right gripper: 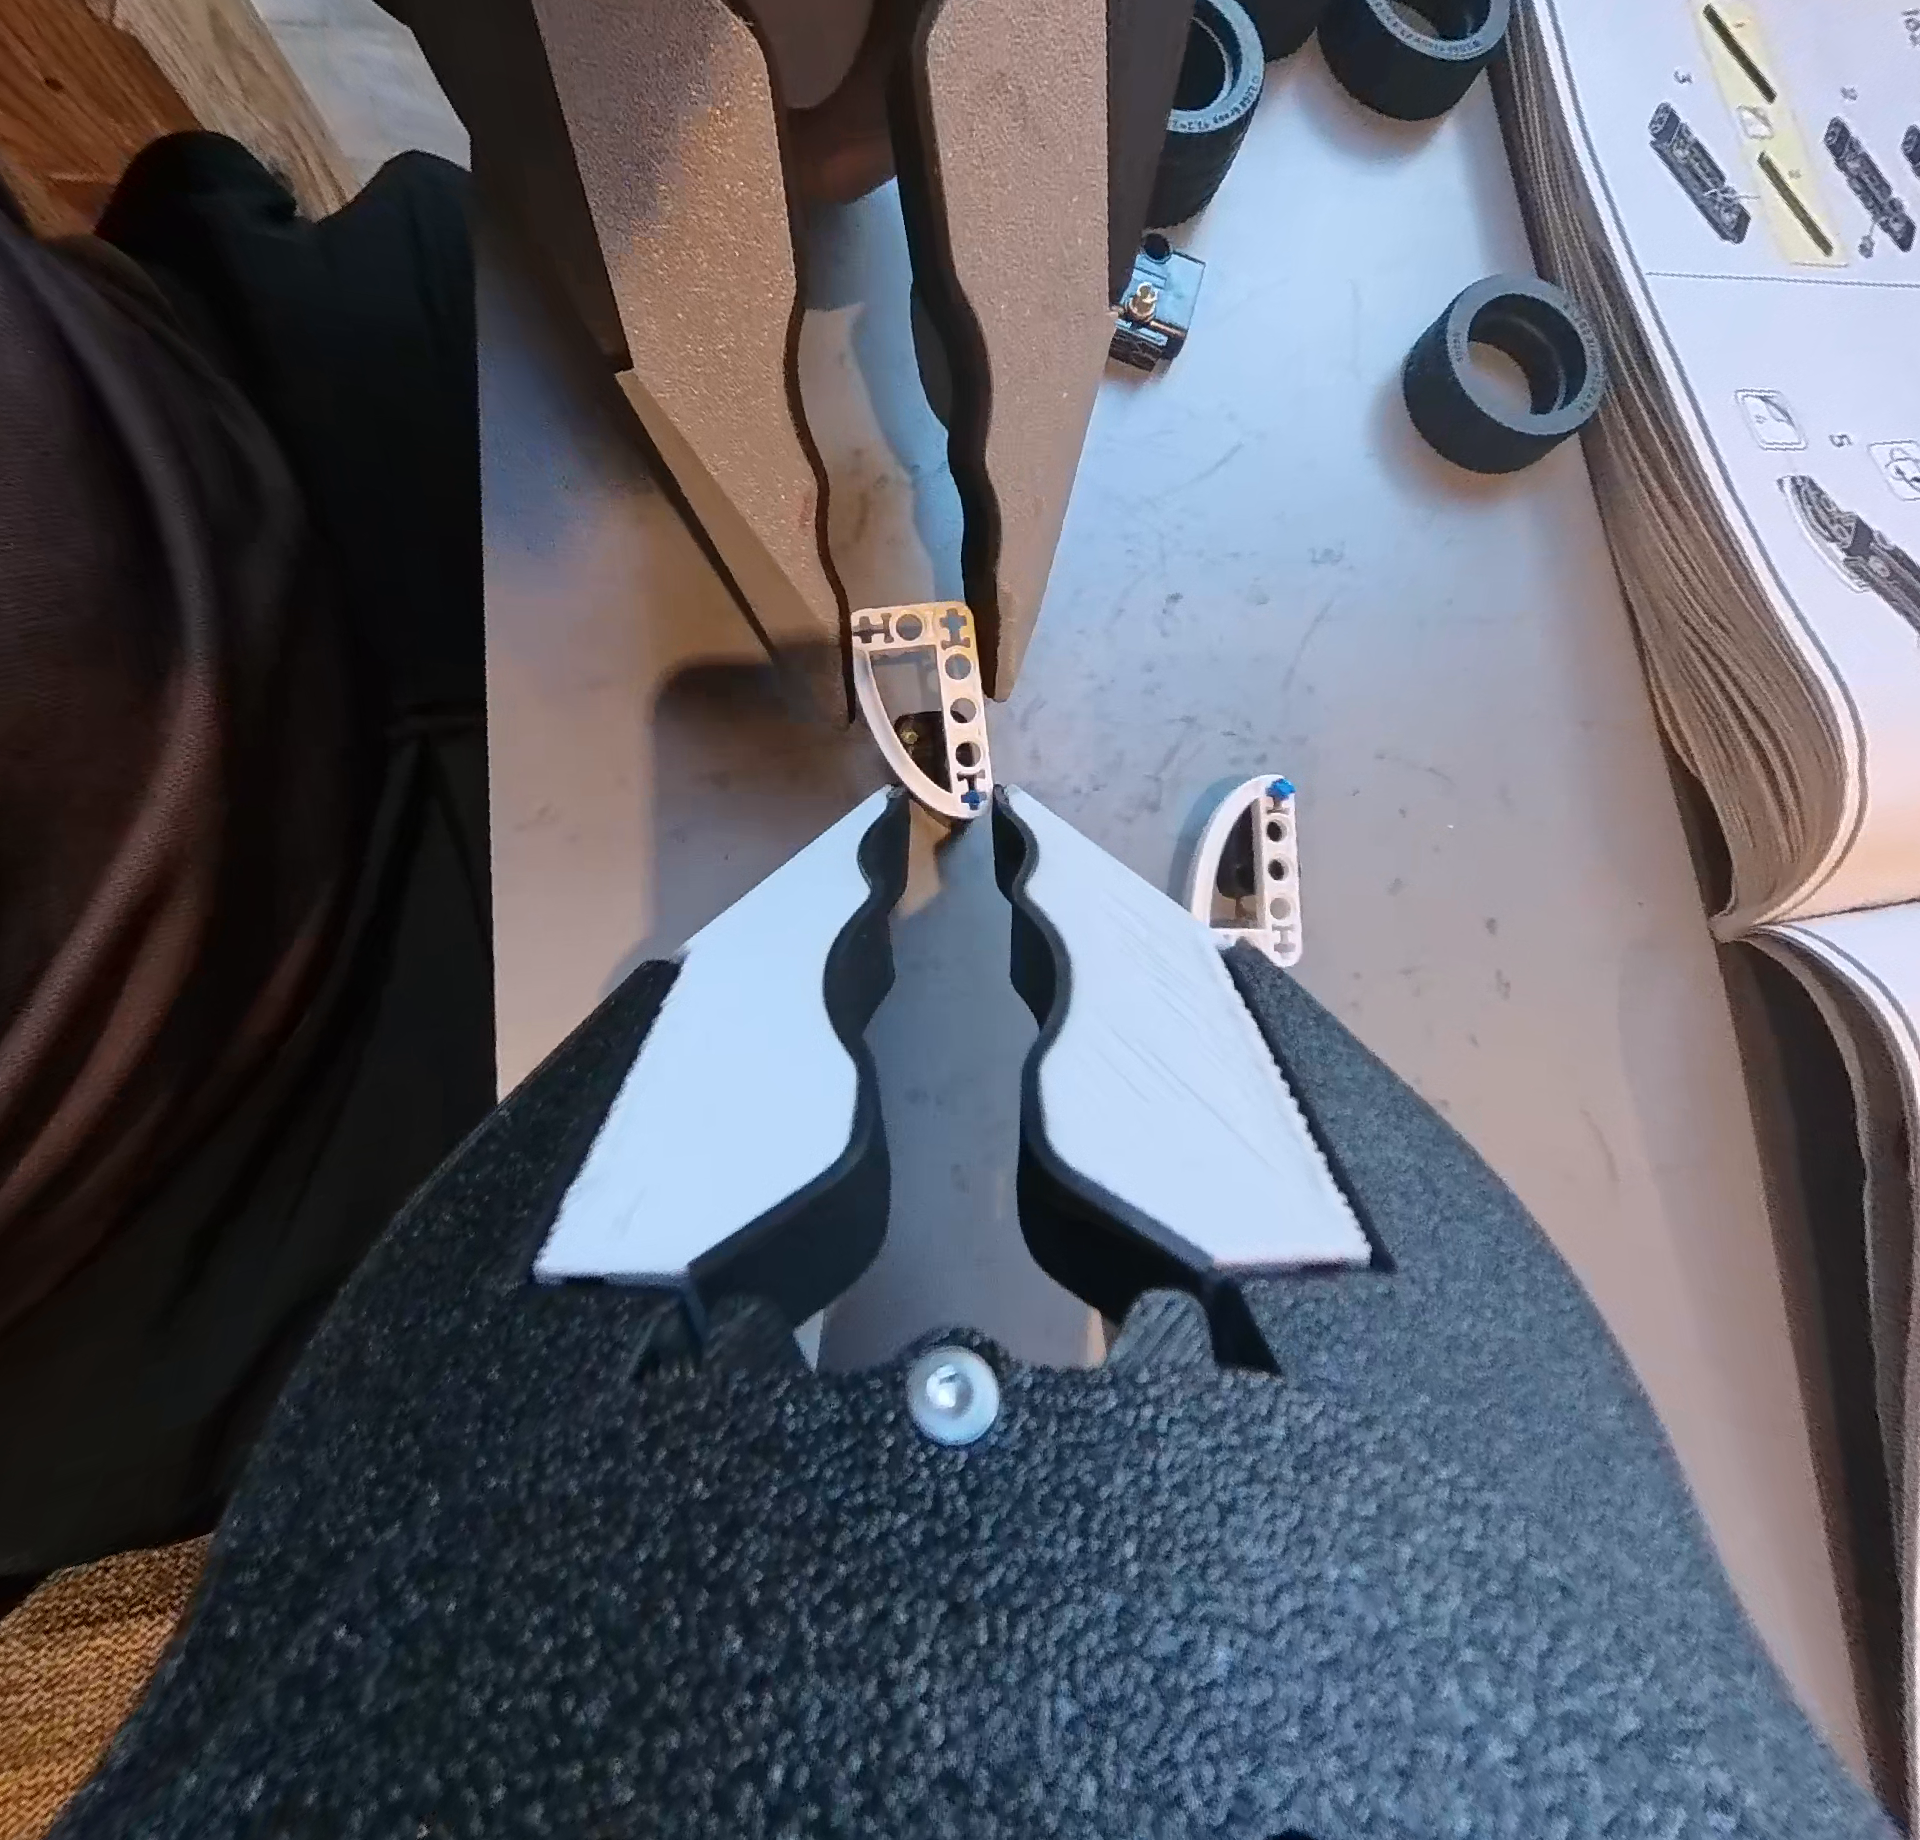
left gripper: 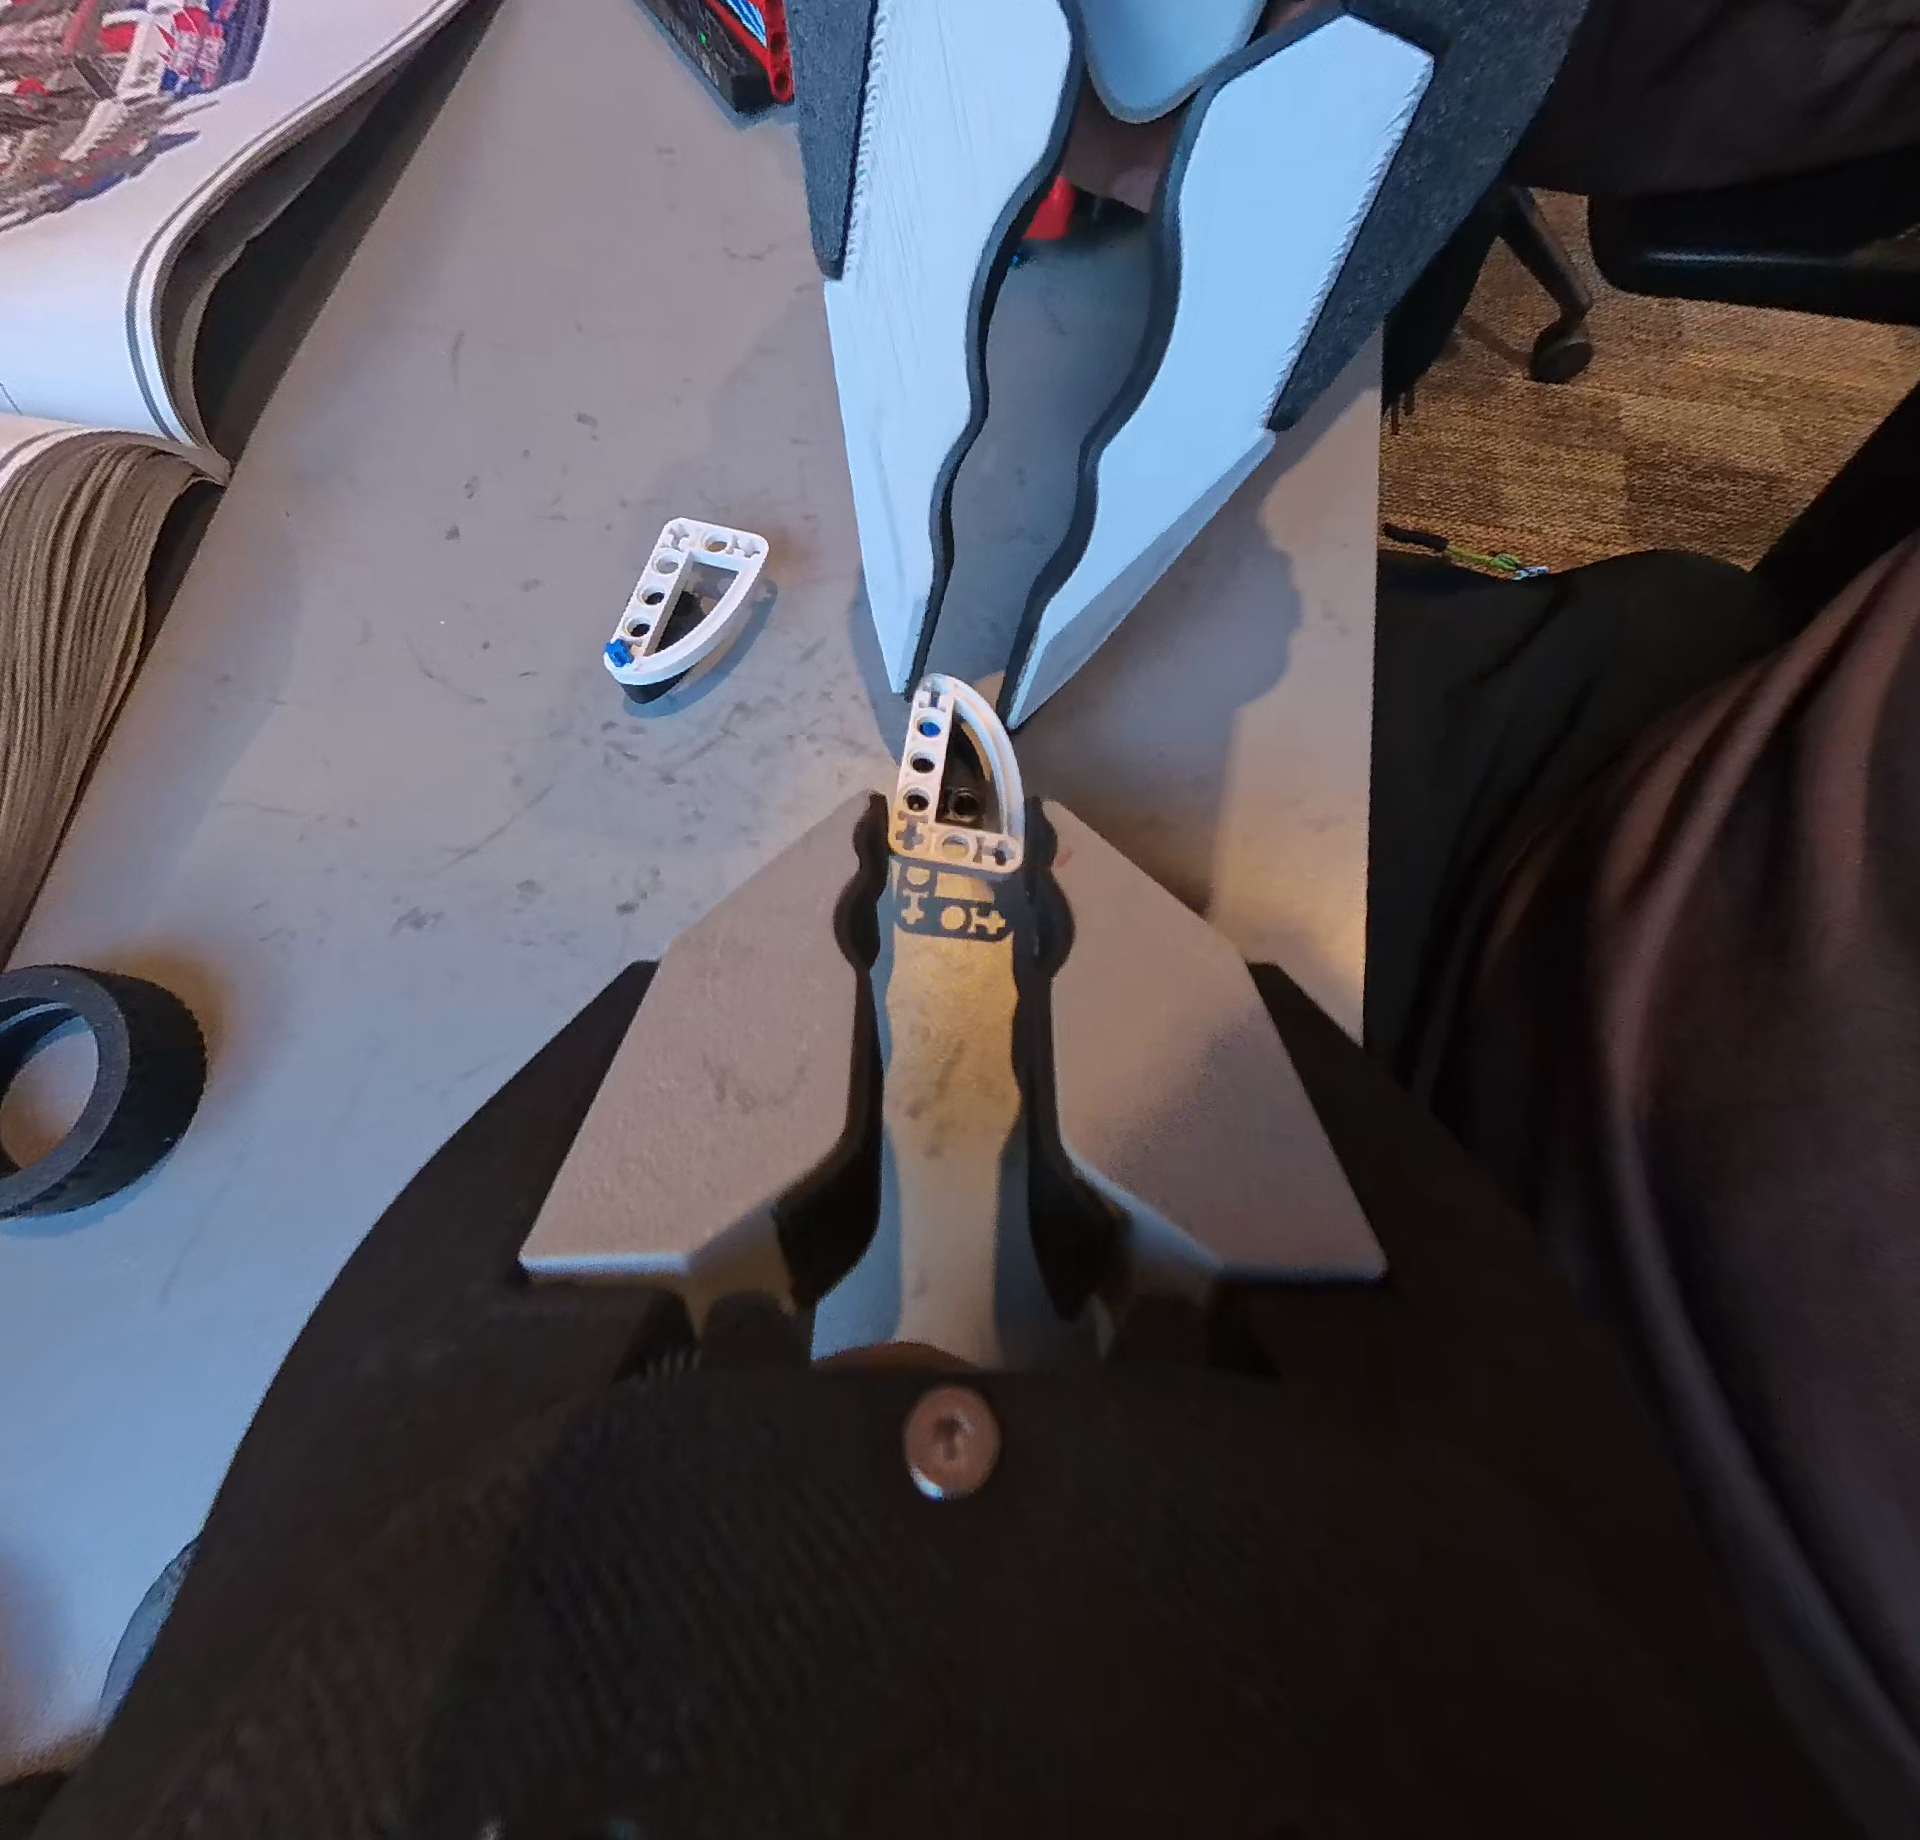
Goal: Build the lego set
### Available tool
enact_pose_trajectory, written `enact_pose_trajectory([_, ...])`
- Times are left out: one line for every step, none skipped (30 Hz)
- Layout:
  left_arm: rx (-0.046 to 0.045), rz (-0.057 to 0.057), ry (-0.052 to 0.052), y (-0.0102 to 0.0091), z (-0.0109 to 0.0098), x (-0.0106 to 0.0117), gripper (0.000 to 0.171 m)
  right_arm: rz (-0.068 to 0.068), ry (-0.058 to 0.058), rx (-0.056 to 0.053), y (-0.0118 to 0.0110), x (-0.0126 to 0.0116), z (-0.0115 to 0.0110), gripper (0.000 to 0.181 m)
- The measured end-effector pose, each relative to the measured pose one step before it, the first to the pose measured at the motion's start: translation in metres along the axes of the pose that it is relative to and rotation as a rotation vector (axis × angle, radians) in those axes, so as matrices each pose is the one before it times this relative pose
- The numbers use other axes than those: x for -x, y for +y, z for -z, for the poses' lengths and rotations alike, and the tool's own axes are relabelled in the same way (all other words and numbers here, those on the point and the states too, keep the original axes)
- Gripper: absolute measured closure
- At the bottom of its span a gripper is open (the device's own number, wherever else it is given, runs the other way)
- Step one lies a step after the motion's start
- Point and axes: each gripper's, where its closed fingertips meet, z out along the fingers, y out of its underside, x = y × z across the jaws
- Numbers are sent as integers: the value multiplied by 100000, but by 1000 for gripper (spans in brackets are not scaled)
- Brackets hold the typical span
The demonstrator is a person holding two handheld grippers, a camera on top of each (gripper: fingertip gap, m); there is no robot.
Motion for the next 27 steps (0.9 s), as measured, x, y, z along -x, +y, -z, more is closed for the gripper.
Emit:
enact_pose_trajectory([530,-138,-49,83,-30,-3,149,188,89,86,-4,12,-14,166])
enact_pose_trajectory([403,-35,-26,55,-36,-4,149,54,50,137,23,1,-12,166])
enact_pose_trajectory([433,-51,97,56,-36,-11,149,-10,-107,171,22,16,-16,166])
enact_pose_trajectory([526,-59,-8,69,-30,5,149,49,48,18,0,0,-13,166])
enact_pose_trajectory([313,-6,-130,51,-31,26,149,22,144,-11,-11,-13,-7,166])
enact_pose_trajectory([195,93,119,30,1,-5,149,-35,-41,37,-2,7,-4,166])
enact_pose_trajectory([134,58,193,29,-10,-13,149,-8,-112,-7,-8,15,-7,166])
enact_pose_trajectory([288,176,44,52,-11,19,149,12,59,-5,-8,-10,-7,166])
enact_pose_trajectory([264,309,0,38,-25,30,149,-23,152,25,-11,-22,-12,166])
enact_pose_trajectory([240,212,178,20,-27,8,149,-49,3,67,10,-7,-10,166])
enact_pose_trajectory([343,19,230,38,-32,-21,149,32,-70,83,10,17,6,166])
enact_pose_trajectory([531,-22,-114,63,-50,9,149,117,165,72,10,0,-16,166])
enact_pose_trajectory([299,-76,-294,26,-27,27,149,139,248,105,3,-26,1,166])
enact_pose_trajectory([47,-165,-202,10,-9,5,149,92,119,81,6,-3,-8,166])
enact_pose_trajectory([-38,-104,-66,-7,10,-2,149,28,-38,23,10,5,-6,166])
enact_pose_trajectory([-82,29,-153,-5,1,23,149,-98,10,2,-3,-15,-7,166])
enact_pose_trajectory([-153,66,-242,-21,19,28,149,18,124,85,5,-29,-15,166])
enact_pose_trajectory([-106,-18,-174,-21,16,20,149,246,173,36,-8,-13,-3,166])
enact_pose_trajectory([-128,-144,-173,-15,9,-3,149,240,95,3,-12,-2,9,165])
enact_pose_trajectory([-109,-146,-215,-18,4,0,149,22,-49,-82,1,-13,14,165])
enact_pose_trajectory([-12,-19,-376,-5,-5,41,149,-325,-91,-118,-10,-25,11,166])
enact_pose_trajectory([190,83,-36,10,-20,6,149,-453,-246,-69,8,-22,-8,166])
enact_pose_trajectory([224,344,116,32,-28,33,149,-476,-211,-33,5,-27,-11,166])
enact_pose_trajectory([-21,339,200,-20,-5,30,149,-376,-41,96,10,-29,-8,166])
enact_pose_trajectory([-114,177,304,-20,3,34,149,-136,106,112,11,-26,-13,166])
enact_pose_trajectory([317,60,480,41,-25,-11,149,58,86,125,19,5,-12,165])
enact_pose_trajectory([513,-277,333,73,-36,-6,149,169,127,77,-7,19,-14,166])
